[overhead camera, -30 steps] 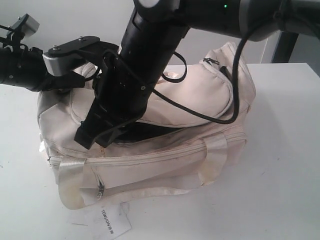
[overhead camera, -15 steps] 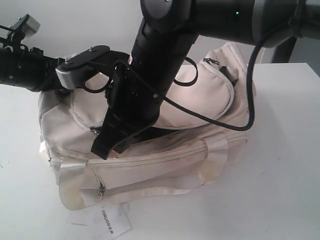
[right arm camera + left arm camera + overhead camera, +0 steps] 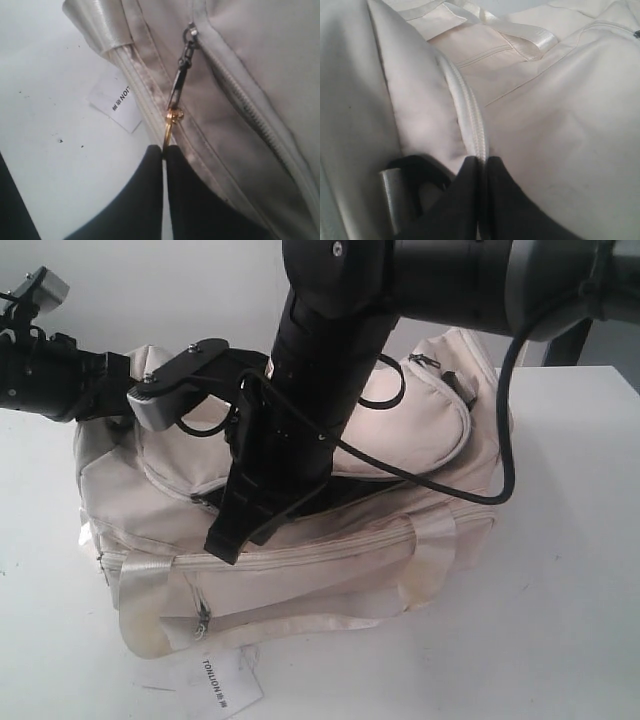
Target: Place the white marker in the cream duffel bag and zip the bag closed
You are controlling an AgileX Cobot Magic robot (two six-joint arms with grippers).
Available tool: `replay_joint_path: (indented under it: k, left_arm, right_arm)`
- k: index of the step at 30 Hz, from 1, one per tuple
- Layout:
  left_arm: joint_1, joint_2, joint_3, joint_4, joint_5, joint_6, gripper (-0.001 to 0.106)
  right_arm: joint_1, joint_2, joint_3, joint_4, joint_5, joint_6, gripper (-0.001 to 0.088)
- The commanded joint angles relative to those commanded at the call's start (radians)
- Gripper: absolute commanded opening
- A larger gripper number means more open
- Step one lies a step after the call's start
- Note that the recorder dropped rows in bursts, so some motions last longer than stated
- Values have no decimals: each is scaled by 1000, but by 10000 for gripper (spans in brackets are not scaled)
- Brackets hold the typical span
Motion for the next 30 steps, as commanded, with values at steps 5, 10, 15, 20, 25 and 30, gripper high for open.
replay_joint_path:
  k: [5,10,15,20,25,30]
  left_arm:
    - [0,-12,0,-6,2,0,0]
    - [0,-12,0,-19,21,0,18]
    - [0,-12,0,-19,21,0,286]
    - [0,-27,0,7,17,2,593]
    - [0,-128,0,124,-8,2,644]
    - [0,-257,0,302,160,52,644]
  right_arm:
    - [-13,0,0,-8,0,0,0]
    - [-13,0,0,20,0,0,0]
    - [-13,0,0,72,-1,-6,0]
    - [-13,0,0,86,-27,-8,0]
    - [-13,0,0,91,-19,-8,0]
    - [-13,0,0,93,-19,-10,0]
